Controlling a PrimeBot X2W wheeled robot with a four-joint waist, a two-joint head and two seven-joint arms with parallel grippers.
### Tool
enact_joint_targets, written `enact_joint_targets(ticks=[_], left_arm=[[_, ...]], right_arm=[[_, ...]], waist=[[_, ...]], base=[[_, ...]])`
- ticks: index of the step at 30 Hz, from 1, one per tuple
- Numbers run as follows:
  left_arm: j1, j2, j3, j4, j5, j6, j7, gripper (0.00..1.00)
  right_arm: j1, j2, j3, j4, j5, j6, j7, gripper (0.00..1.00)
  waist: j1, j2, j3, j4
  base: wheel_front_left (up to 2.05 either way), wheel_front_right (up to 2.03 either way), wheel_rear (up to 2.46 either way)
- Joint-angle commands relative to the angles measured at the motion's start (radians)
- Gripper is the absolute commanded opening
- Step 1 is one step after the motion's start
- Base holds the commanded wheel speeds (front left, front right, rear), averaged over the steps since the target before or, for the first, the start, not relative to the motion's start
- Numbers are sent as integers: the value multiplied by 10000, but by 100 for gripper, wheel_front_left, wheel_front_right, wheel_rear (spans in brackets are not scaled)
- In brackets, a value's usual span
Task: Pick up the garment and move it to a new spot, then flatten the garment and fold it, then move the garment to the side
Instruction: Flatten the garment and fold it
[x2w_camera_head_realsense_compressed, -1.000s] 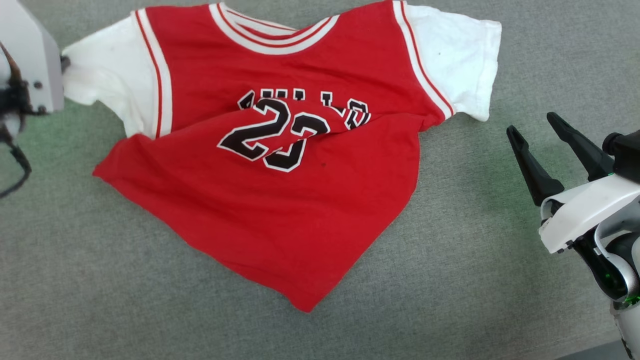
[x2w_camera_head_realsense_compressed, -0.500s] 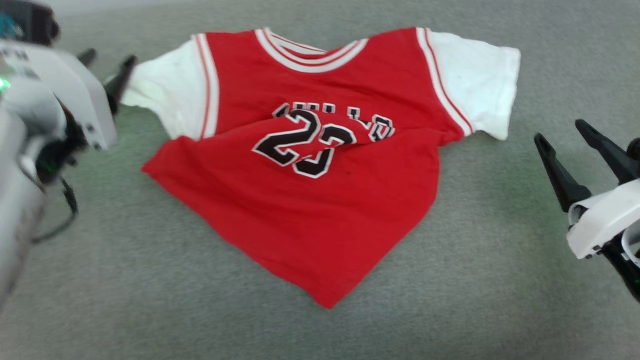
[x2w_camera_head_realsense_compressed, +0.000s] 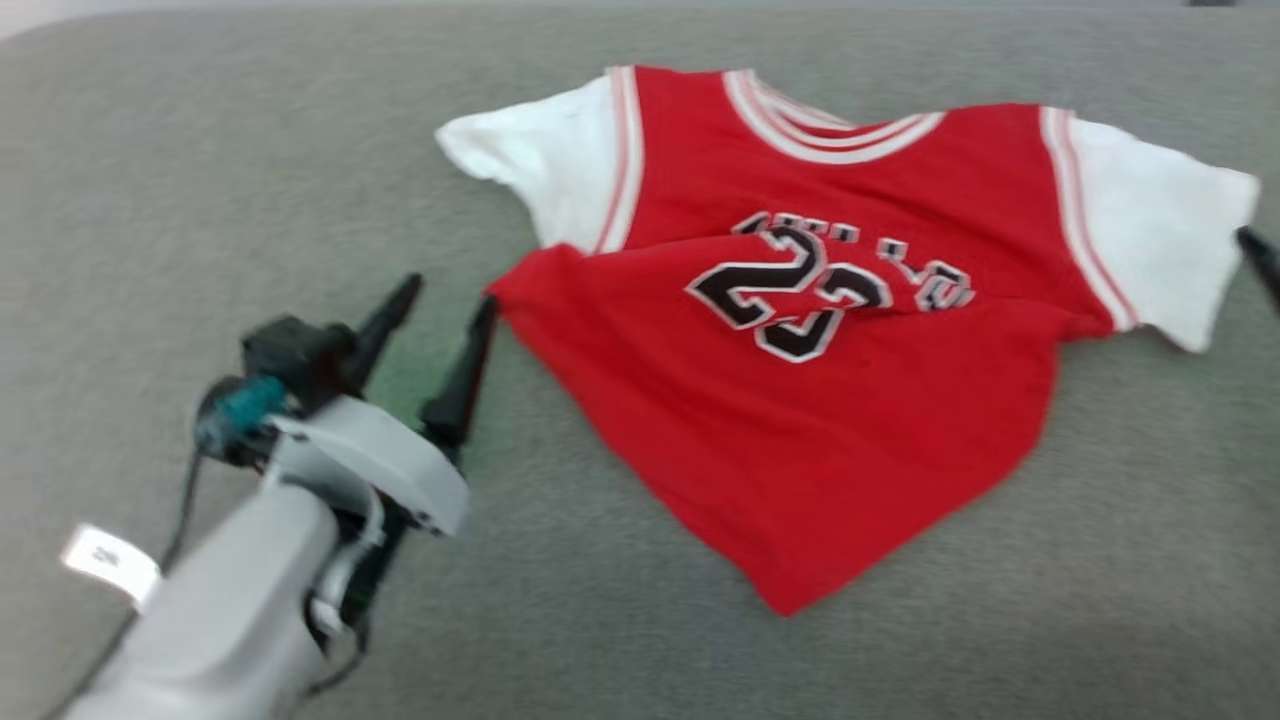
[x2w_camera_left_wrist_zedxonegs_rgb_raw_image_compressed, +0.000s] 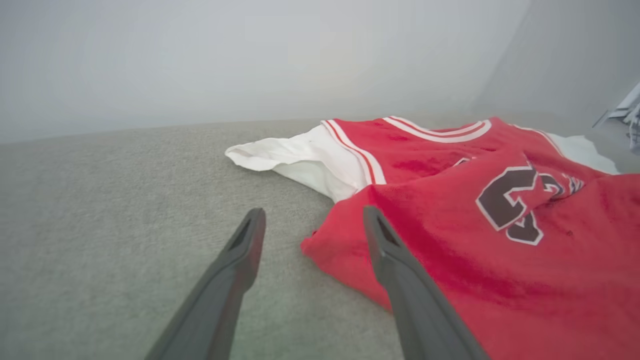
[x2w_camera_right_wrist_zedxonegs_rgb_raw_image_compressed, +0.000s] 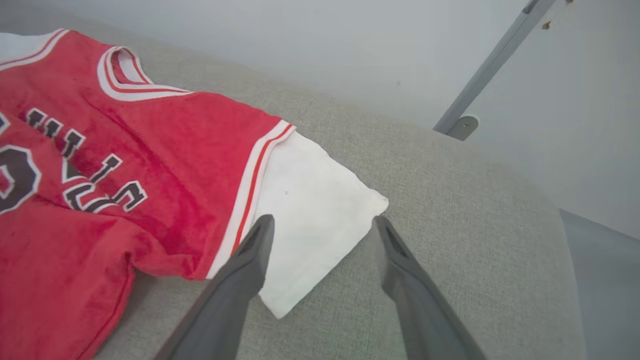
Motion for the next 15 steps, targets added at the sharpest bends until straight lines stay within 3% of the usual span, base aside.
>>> enact_joint_targets(ticks=[1,6,11,15], left_arm=[[409,-179,198,-536,347,290,-78,100],[1316,-861,1264,-2214,1547,672,-71,100],[1881,-1497,2133,-3077,2402,464,-74,100],[2132,-1803,2732,-3359,2842,150,-76,100]], right_arm=[[-502,-448,311,268,348,-14,432,100],[-1900,-1806,1234,866,1268,-14,1753,100],[-3133,-2831,2087,1337,1924,-14,2946,100],[-3887,-3105,2695,1557,2320,-14,3417,100]], waist=[[0,-1,428,1113],[0,-1,1215,1993],[0,-1,1988,2655],[0,-1,2368,2934]], base=[[0,0,0],[0,0,0],[0,0,0],[0,0,0]])
